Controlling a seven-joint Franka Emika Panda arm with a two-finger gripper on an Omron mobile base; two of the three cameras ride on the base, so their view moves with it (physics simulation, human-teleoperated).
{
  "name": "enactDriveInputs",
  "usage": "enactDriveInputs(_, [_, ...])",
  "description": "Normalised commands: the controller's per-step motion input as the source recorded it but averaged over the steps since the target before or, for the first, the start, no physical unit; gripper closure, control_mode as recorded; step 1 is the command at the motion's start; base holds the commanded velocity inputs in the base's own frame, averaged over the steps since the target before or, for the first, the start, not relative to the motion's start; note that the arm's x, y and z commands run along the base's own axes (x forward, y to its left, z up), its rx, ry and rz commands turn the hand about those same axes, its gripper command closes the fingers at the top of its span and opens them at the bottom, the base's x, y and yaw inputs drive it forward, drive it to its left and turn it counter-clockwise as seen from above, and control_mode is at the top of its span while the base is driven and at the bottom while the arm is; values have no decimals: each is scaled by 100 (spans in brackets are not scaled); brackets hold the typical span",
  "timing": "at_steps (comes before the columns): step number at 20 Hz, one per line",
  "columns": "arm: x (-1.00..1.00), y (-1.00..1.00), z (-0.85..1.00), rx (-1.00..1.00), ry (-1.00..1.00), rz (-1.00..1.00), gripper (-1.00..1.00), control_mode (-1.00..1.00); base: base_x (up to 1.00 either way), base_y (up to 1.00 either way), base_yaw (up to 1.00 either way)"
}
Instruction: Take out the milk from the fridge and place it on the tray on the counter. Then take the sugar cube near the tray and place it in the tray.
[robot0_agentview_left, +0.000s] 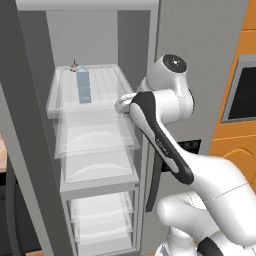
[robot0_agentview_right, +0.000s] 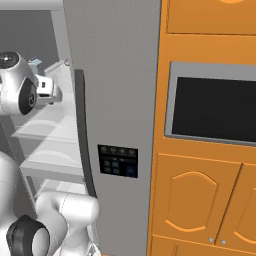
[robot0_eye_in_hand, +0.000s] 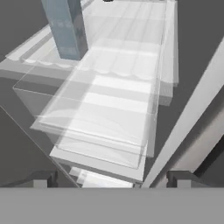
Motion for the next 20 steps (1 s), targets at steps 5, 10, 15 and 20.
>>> enactDriveInputs(5, [7,39,17,0,0,1,-100,-100,0,0,0])
enactDriveInputs(10, [19,45,3,0,-1,0,-100,-100,0,0,0])
enactDriveInputs(15, [24,44,0,0,-14,0,-100,-100,0,0,0])
enactDriveInputs(20, [29,37,0,0,-18,0,-100,-100,0,0,0])
